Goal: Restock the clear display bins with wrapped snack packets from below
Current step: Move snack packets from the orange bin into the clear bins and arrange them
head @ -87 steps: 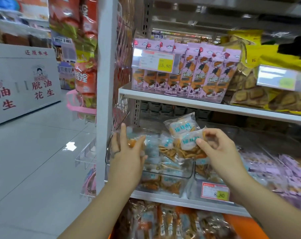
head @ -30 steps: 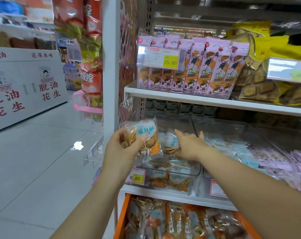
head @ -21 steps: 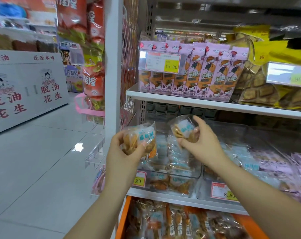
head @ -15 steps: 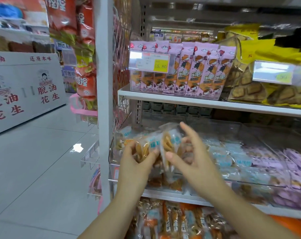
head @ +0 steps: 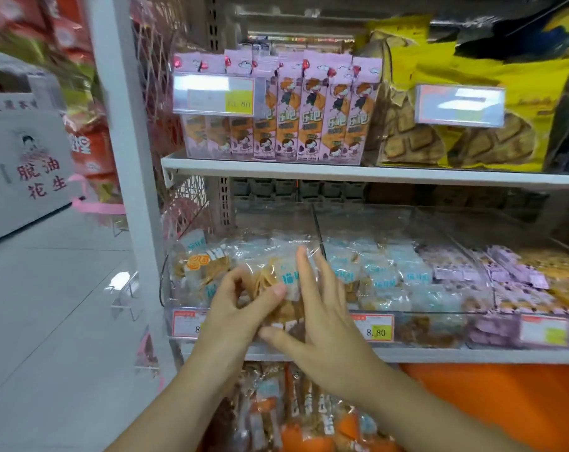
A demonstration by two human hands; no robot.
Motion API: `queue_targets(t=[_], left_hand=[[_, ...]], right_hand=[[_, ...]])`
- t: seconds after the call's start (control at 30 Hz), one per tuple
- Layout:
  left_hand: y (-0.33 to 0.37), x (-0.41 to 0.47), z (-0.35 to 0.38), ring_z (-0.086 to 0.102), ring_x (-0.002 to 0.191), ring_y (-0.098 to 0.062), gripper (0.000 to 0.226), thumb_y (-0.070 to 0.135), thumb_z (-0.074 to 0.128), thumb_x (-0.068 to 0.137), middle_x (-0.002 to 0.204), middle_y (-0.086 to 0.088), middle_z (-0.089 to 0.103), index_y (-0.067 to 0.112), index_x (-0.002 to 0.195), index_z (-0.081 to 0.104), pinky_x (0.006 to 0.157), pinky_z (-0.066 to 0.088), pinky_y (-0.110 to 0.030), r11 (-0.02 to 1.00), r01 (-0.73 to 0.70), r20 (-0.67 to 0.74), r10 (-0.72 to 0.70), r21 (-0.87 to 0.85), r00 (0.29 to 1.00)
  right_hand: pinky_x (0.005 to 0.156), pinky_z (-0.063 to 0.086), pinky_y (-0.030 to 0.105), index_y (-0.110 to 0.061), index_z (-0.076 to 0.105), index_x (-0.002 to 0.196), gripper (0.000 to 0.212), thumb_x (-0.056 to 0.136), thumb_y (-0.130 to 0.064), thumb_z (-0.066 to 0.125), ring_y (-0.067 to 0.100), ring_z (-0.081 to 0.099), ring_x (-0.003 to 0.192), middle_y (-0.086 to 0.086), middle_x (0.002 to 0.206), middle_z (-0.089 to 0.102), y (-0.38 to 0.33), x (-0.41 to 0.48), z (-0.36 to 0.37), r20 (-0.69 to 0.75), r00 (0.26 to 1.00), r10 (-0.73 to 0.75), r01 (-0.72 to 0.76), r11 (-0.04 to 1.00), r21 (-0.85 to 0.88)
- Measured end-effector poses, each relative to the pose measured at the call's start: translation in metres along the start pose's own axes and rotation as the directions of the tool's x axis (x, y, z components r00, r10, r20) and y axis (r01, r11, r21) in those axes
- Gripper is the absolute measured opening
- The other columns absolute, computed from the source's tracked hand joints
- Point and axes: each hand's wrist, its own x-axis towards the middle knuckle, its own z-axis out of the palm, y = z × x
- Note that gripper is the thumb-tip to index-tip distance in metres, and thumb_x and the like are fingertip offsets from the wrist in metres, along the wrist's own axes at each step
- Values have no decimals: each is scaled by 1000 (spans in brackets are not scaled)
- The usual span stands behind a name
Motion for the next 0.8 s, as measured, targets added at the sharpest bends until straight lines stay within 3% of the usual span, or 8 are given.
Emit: queue_targets(t=[0.07, 0.17, 0.27, 0.37, 0.5, 0.57, 0.7, 0.8], left_hand=[[0, 4, -6, 65, 88, -23, 67, 54, 77, 49, 91, 1, 65, 17, 100, 56, 82, 51, -49, 994, -32, -21, 35, 105, 999], [4, 7, -8, 62, 105, -19, 76, 61, 73, 49, 110, 6, 65, 28, 116, 55, 94, 50, -47, 940, -86, 9, 88, 330, 996], [10, 2, -1, 60, 106, -3, 71, 61, 72, 52, 117, 16, 60, 44, 118, 49, 95, 50, -35, 857, -184, 145, 129, 481, 981], [19, -6, 14, 53, 107, 11, 68, 44, 80, 62, 120, 26, 53, 51, 118, 42, 90, 44, -12, 779, -310, 335, 136, 545, 932], [29, 1, 33, 49, 114, 8, 71, 45, 79, 66, 124, 27, 44, 56, 121, 36, 93, 47, -17, 695, -468, 479, 200, 545, 855], [32, 8, 44, 50, 117, 3, 71, 52, 75, 63, 126, 23, 42, 56, 121, 34, 94, 48, -22, 697, -500, 498, 232, 514, 836], [37, 29, 59, 44, 119, 11, 60, 56, 69, 68, 128, 22, 42, 53, 118, 35, 97, 39, -12, 774, -438, 355, 293, 456, 888], [24, 47, 54, 49, 115, 6, 36, 33, 63, 88, 121, 23, 50, 45, 116, 43, 102, 41, -22, 717, -377, 265, 270, 587, 926]], right_hand=[[117, 8, 48, -61, -20, 135, 88, 75, -74, 43, 0, -27, 137, -35, 138, -41, 4, -1, -11, 50, 999, -13, 9, 997, 77], [115, 15, 37, -61, 4, 135, 82, 77, -60, 61, -9, -7, 138, -40, 140, -29, 14, 3, -41, -24, 996, -83, 85, 991, 100], [113, 21, 25, -60, -1, 138, 101, 72, -51, 74, -11, 7, 137, -32, 151, -1, 23, 12, -72, 64, 990, -124, 124, 992, 6], [95, 31, 1, -49, 12, 144, 99, 71, -43, 79, -18, 30, 120, -34, 137, 30, 28, 15, -89, 258, 956, -138, 173, 978, -116], [91, 46, 13, -45, 33, 135, 86, 66, -37, 84, -13, 48, 108, -29, 121, 49, 36, 14, -98, 248, 953, -174, 194, 979, -59], [85, 45, 9, -45, 37, 129, 82, 63, -37, 85, -15, 50, 105, -29, 115, 52, 44, 13, -105, 201, 963, -179, 187, 982, -21], [80, 42, 9, -39, 47, 108, 64, 59, -33, 87, -13, 55, 97, -21, 105, 59, 75, 18, -121, -83, 991, -105, 114, 988, 108], [96, 48, 33, -33, 52, 112, 74, 48, -48, 86, 2, 61, 103, -11, 109, 65, 108, 32, -117, -220, 972, 86, 1, 929, 369]])
